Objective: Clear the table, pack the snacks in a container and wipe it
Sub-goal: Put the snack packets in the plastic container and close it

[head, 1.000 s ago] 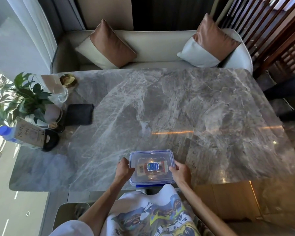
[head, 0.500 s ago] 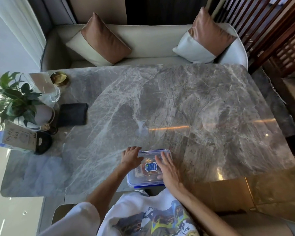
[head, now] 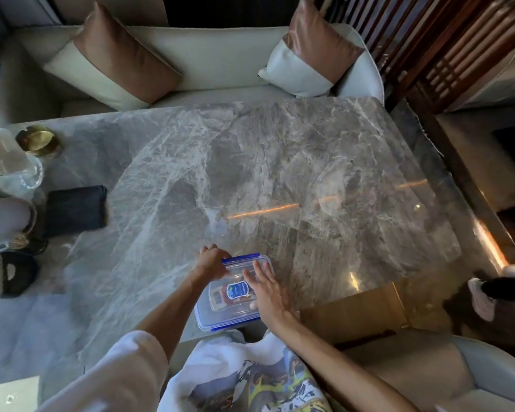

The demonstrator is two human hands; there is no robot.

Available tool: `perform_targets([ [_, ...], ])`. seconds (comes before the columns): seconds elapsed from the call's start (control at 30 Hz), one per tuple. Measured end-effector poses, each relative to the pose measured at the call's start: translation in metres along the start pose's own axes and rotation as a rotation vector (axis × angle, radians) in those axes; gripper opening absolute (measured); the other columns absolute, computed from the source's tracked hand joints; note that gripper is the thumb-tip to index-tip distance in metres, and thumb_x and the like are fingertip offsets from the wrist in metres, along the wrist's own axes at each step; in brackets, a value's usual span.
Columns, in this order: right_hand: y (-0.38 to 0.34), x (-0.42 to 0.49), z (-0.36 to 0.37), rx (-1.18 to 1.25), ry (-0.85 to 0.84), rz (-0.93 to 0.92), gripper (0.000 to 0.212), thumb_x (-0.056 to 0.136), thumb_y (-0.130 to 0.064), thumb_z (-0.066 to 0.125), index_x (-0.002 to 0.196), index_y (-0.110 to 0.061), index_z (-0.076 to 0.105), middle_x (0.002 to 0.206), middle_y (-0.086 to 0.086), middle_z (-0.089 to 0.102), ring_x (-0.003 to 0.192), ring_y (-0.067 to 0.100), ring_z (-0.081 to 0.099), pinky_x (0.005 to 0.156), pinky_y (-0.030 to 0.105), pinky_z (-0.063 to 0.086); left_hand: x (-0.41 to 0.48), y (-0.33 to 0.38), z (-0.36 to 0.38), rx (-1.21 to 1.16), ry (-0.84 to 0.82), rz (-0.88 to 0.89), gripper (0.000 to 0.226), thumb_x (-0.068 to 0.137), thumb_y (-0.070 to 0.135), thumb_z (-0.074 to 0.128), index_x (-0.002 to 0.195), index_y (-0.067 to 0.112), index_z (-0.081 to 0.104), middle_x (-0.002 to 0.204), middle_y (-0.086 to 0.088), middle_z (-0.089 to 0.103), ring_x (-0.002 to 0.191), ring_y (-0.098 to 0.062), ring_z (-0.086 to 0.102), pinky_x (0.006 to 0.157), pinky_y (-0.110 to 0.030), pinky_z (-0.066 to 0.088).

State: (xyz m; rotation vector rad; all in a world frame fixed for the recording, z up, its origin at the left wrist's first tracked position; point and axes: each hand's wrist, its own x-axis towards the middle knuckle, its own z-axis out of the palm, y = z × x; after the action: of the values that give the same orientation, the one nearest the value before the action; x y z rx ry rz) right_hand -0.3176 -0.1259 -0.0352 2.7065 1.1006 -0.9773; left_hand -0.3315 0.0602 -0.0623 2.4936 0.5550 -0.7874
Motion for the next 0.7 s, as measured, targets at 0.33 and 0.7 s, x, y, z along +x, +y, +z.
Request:
perform_targets([
  [0.33,0.003,0.001,0.007,0.036,0.067,0.0,0.087,0.089,-0.028,0.066,0.155,-0.029,0.009,0.165,0.001,-0.005,0.153,0.024,-0.006,0.118,0.039,0.032,-0.018,0.008,0.013,-0.052,0.193,-0.057,0.038,0.086,0.024,0.067,0.123,0.033,0.065,0.114,-0.002,0.055,0.114,-0.022,0.045,0.094,-0.031,0.043],
  [0.7,0.03,-0.033,0.045,1.597,-0.12,0.665,0.116,0.069,-0.044,0.082,0.155,-0.022,0.009,0.156,0.014,0.032,0.14,0.032,0.039,0.111,0.047,0.04,-0.101,0.001,0.076,0.077,0.517,0.283,0.044,0.081,0.026,0.071,0.123,0.018,0.061,0.126,-0.005,0.063,0.118,-0.028,0.06,0.098,-0.04,0.051],
])
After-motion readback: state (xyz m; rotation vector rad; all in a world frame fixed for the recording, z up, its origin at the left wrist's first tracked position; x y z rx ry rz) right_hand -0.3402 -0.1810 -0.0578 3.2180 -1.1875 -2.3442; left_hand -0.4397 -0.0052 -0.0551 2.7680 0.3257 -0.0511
